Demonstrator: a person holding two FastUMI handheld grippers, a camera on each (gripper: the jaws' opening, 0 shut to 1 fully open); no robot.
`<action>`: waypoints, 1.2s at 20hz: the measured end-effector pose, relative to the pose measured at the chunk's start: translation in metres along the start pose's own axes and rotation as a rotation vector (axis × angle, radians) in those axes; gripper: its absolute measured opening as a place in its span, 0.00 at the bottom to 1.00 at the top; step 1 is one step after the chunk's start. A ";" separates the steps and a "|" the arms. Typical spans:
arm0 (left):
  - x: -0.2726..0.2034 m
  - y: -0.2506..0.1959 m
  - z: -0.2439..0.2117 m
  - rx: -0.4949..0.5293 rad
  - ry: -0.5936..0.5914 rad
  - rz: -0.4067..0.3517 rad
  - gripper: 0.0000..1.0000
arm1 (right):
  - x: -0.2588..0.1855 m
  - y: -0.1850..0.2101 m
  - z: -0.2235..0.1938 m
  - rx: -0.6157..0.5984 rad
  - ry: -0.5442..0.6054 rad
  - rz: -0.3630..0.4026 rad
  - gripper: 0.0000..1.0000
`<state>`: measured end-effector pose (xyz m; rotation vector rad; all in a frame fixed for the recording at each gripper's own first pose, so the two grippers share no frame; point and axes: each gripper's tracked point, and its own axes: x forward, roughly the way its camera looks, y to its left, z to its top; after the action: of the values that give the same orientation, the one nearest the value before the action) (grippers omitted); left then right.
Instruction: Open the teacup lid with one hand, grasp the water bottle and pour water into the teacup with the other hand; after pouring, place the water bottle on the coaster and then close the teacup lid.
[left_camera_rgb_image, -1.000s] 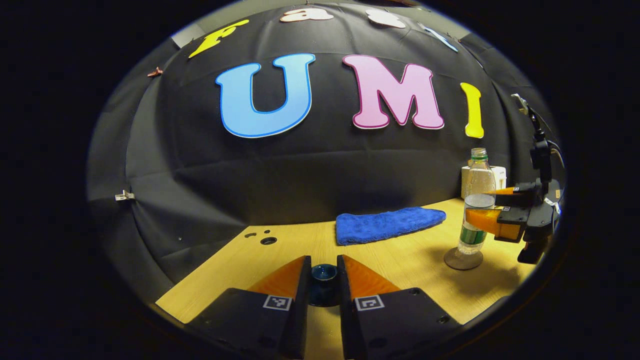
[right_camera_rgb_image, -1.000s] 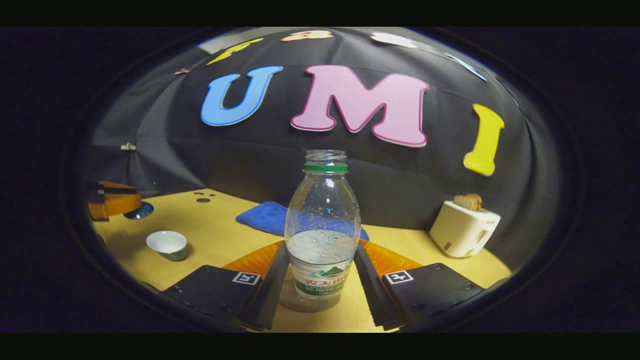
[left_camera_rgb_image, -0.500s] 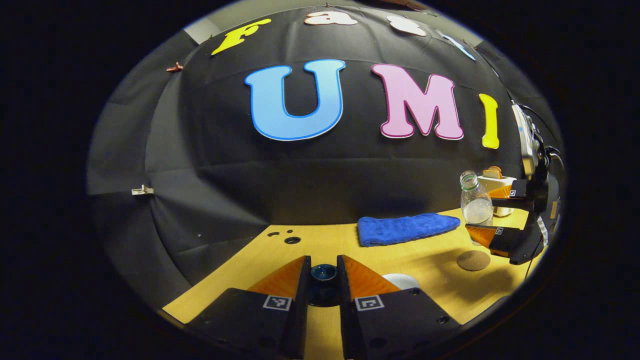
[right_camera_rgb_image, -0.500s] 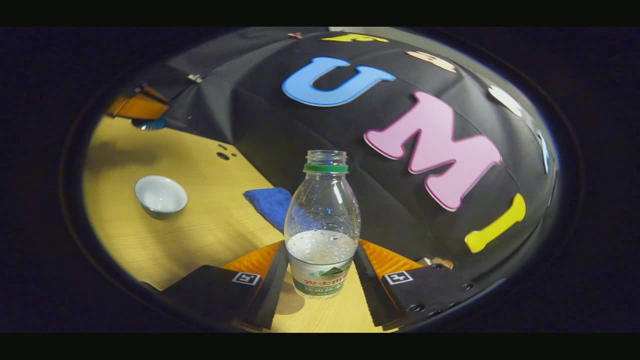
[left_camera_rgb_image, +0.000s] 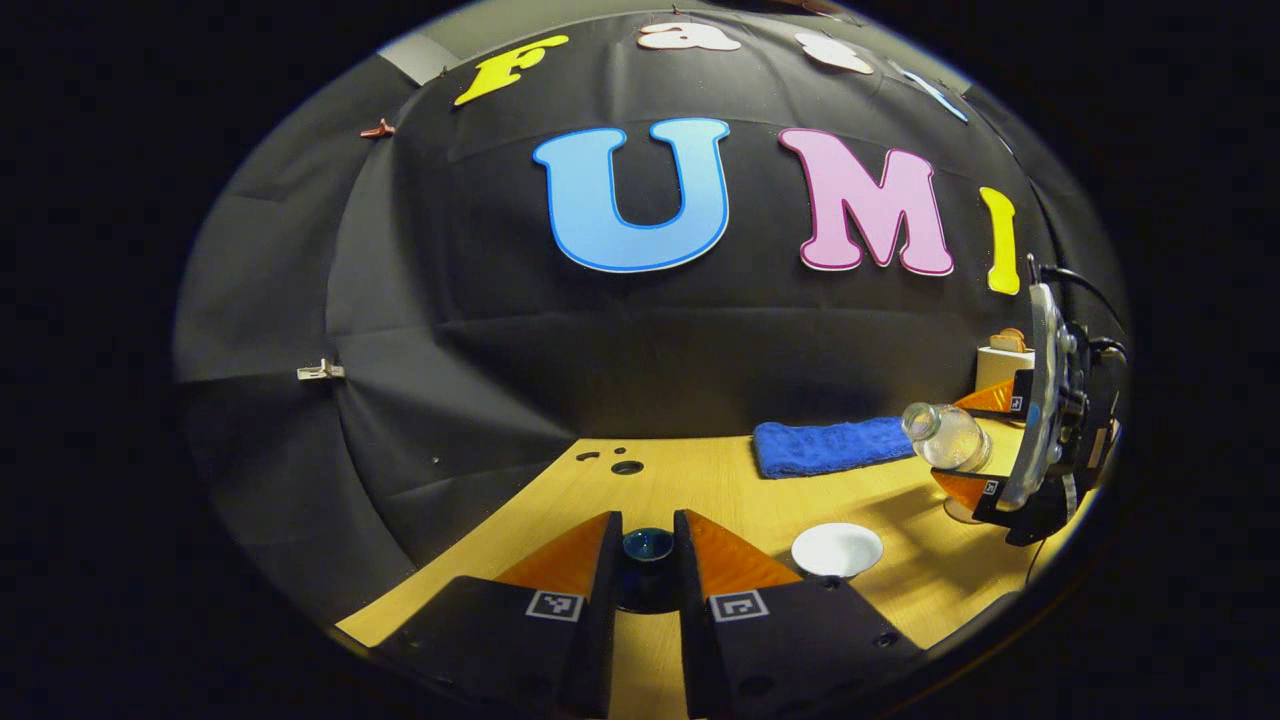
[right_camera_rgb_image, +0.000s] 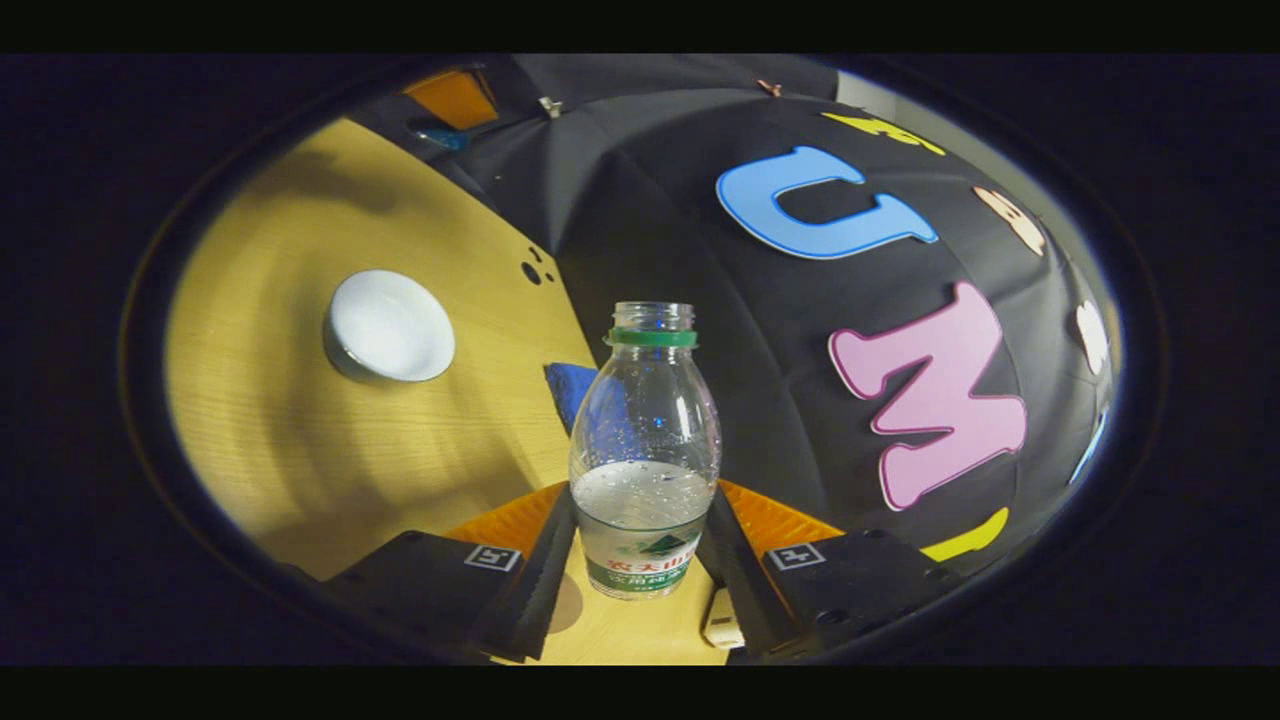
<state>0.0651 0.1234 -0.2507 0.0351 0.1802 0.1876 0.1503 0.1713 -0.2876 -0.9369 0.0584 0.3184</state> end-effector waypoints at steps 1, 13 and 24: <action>0.000 0.002 -0.002 -0.001 0.000 0.004 0.27 | 0.002 0.004 0.002 -0.032 -0.001 0.003 0.74; -0.003 0.022 -0.015 0.005 0.013 0.039 0.28 | 0.014 0.021 0.016 -0.384 -0.044 0.017 0.74; -0.009 0.027 -0.025 0.002 0.020 0.050 0.31 | 0.015 0.017 0.019 -0.554 -0.070 0.025 0.74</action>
<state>0.0473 0.1484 -0.2727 0.0396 0.1992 0.2378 0.1583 0.1999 -0.2925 -1.4735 -0.0878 0.3993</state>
